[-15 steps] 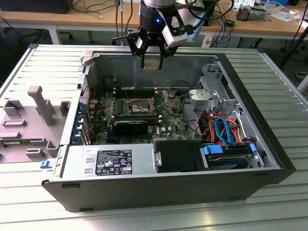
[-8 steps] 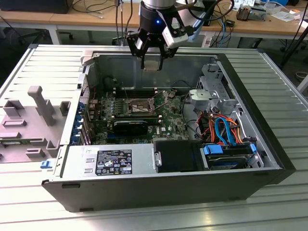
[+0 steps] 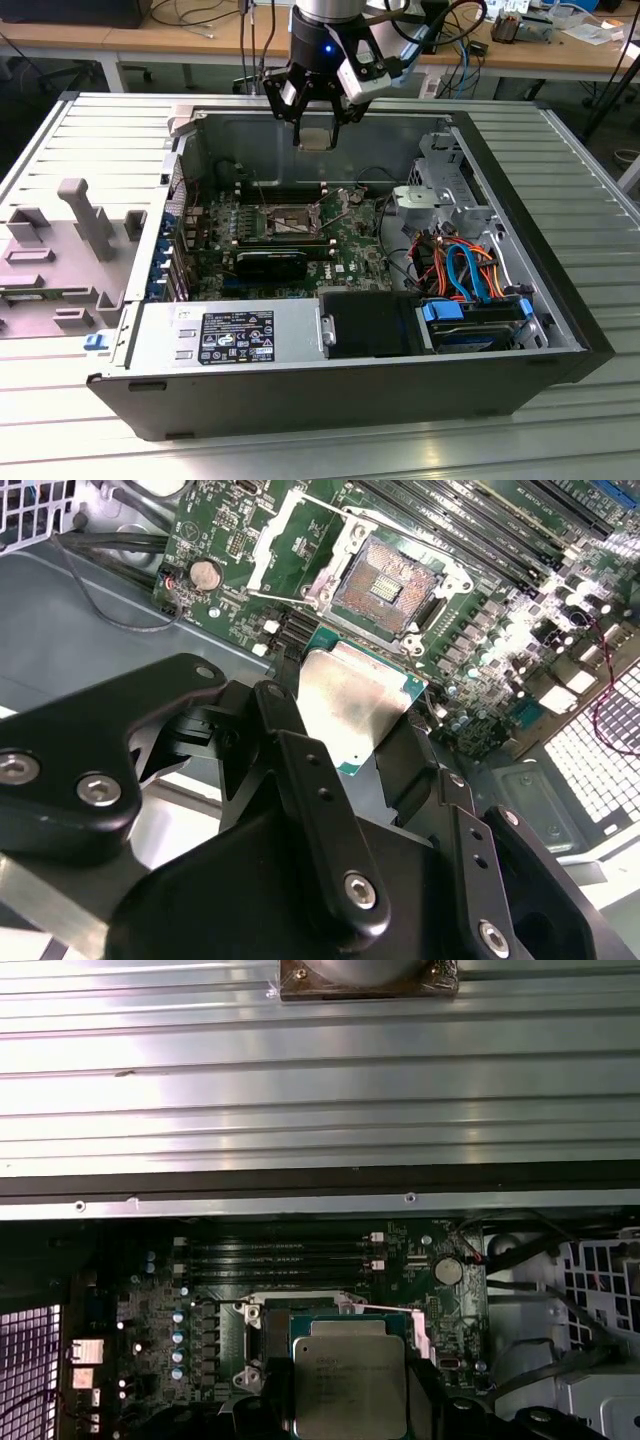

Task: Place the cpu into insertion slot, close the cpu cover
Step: 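Place the cpu into insertion slot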

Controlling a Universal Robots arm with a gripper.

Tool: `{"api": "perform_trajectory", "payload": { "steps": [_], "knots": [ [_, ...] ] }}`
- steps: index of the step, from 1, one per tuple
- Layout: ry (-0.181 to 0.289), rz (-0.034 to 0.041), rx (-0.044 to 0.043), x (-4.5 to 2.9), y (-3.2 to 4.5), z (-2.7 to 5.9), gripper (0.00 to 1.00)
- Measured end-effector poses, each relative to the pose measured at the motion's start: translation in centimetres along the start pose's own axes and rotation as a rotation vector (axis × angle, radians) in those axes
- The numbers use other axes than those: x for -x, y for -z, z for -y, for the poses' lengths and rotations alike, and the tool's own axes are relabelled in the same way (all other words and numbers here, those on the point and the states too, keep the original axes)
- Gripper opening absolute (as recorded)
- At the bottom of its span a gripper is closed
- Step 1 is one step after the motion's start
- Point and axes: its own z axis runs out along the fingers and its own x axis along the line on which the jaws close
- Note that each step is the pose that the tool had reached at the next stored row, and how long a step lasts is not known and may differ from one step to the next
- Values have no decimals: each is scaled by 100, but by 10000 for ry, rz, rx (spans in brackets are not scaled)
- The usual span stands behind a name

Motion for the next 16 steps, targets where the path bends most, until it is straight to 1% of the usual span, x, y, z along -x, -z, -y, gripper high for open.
{"api": "perform_trajectory", "payload": {
  "steps": [16],
  "knots": [
    [1, 1, 1, -1, -36, 10, 55]
  ]
}}
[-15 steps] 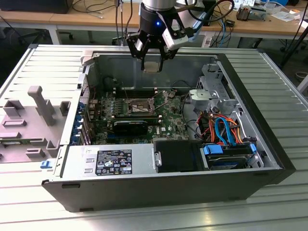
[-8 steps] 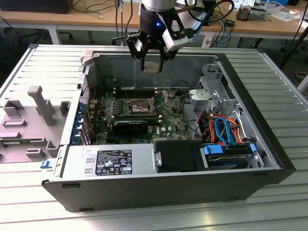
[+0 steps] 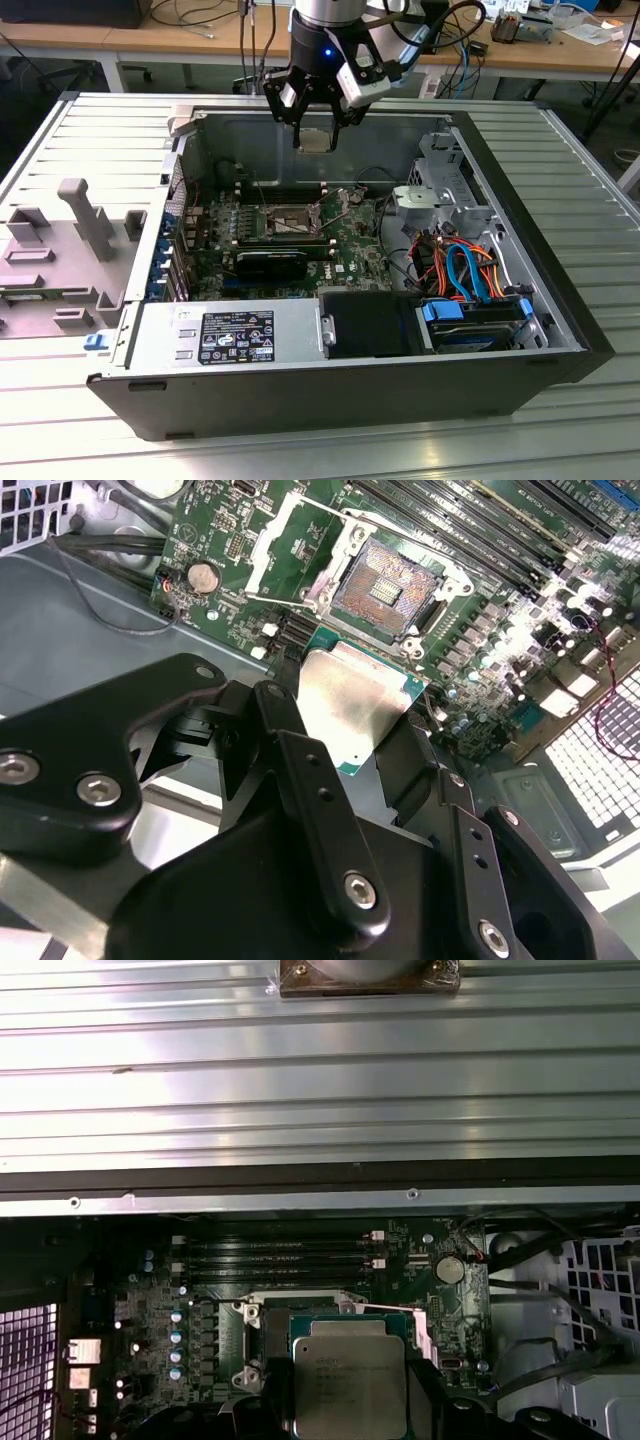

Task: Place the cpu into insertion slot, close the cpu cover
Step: 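Place the cpu into insertion slot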

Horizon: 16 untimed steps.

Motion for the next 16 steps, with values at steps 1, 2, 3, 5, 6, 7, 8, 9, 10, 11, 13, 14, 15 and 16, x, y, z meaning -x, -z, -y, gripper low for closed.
{"api": "perform_trajectory", "payload": {
  "steps": [1, 2, 3, 5, 6, 7, 8, 9, 10, 11, 13, 14, 15, 16],
  "knots": [
    [0, 0, 0, 0, -2, 0, 55],
    [0, -1, 0, 0, -7, 1, 55],
    [0, 0, -1, 0, -10, 1, 55],
    [0, -1, -1, 0, -19, 2, 55],
    [0, -1, -1, 0, -21, 2, 55],
    [0, -1, -1, 0, -24, 2, 55],
    [-1, 0, 0, 0, -26, 2, 55],
    [0, -1, -1, 1, -28, 3, 55],
    [-1, 0, 0, 0, -31, 3, 55],
    [0, -1, -1, 1, -33, 3, 55],
    [0, -1, -1, 1, -38, 3, 55],
    [0, -1, -1, 1, -40, 4, 55],
    [0, 0, -1, 1, -44, 4, 55],
    [0, -1, -1, 1, -46, 4, 55]
  ]
}}
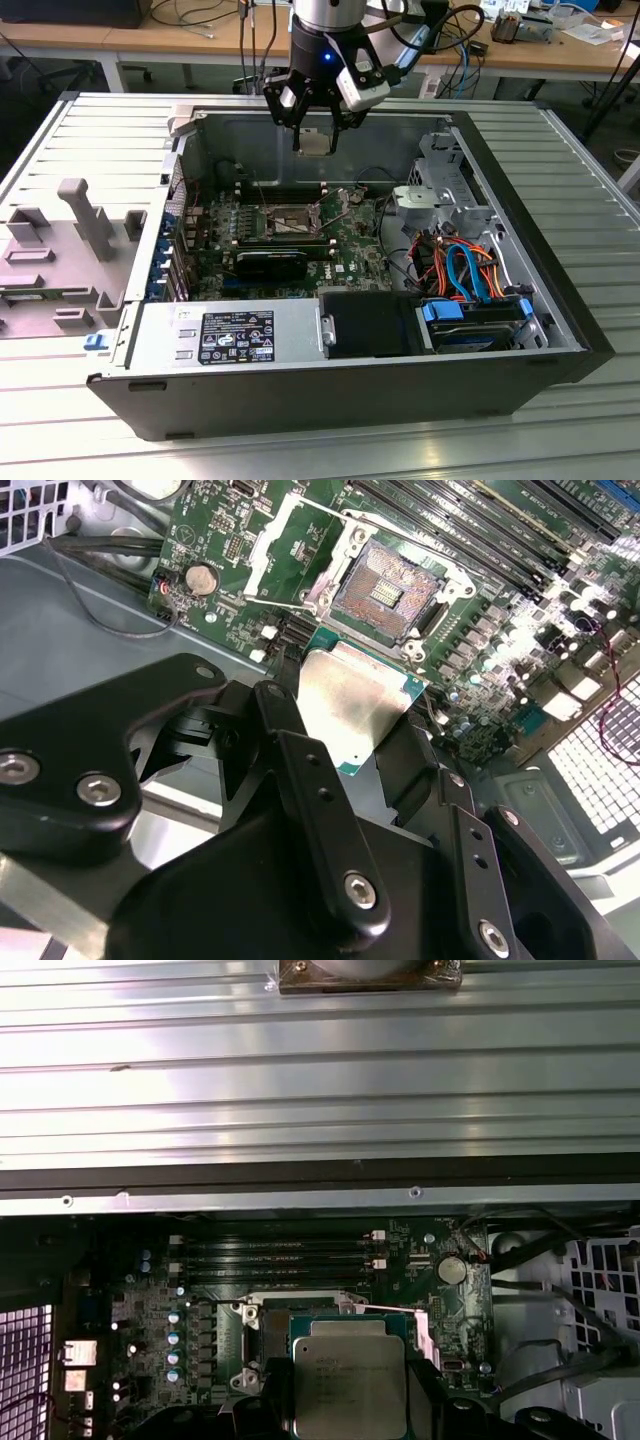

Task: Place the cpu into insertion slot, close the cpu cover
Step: 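Place the cpu into insertion slot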

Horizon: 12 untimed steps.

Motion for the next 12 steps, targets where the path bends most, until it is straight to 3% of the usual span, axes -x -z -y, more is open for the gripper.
{"api": "perform_trajectory", "payload": {
  "steps": [12],
  "knots": [
    [0, 0, 0, 0, -25, 2, 55]
  ]
}}
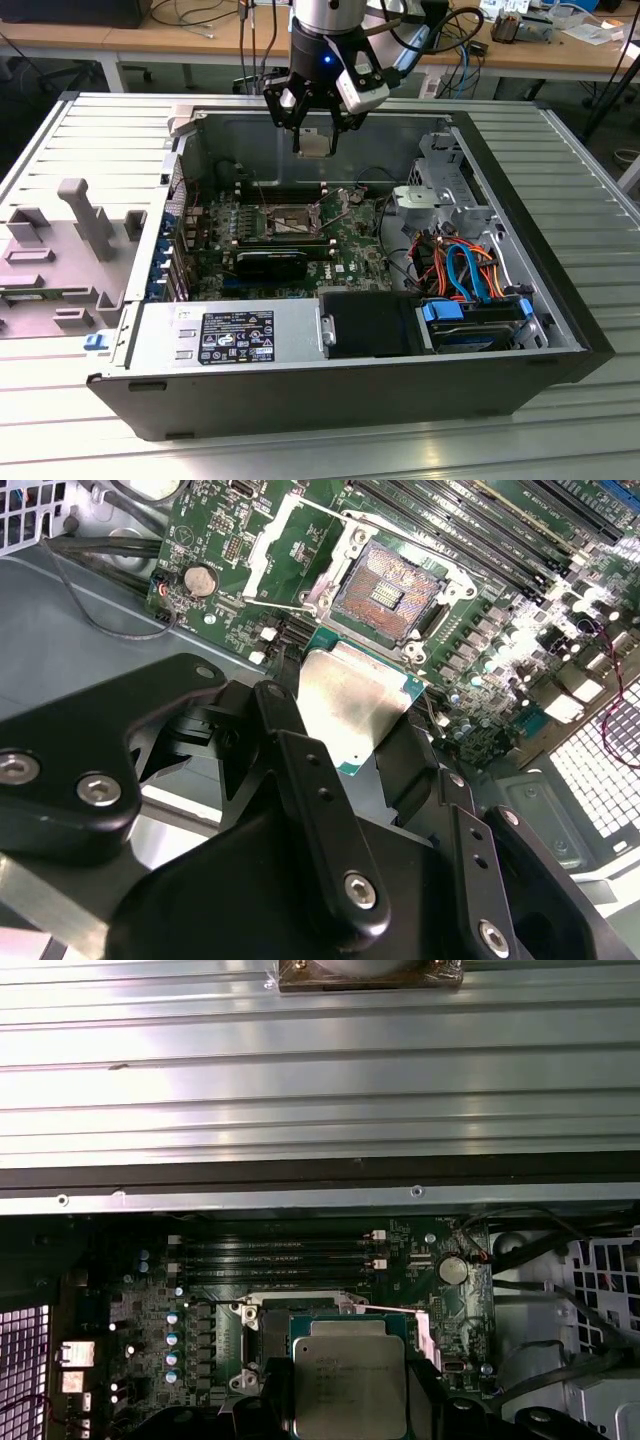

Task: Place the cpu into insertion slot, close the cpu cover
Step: 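Place the cpu into insertion slot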

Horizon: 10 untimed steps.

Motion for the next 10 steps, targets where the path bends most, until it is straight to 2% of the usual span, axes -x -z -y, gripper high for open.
{"api": "perform_trajectory", "payload": {
  "steps": [10],
  "knots": [
    [-8, 0, 1, 0, -2, 0, 55]
  ]
}}
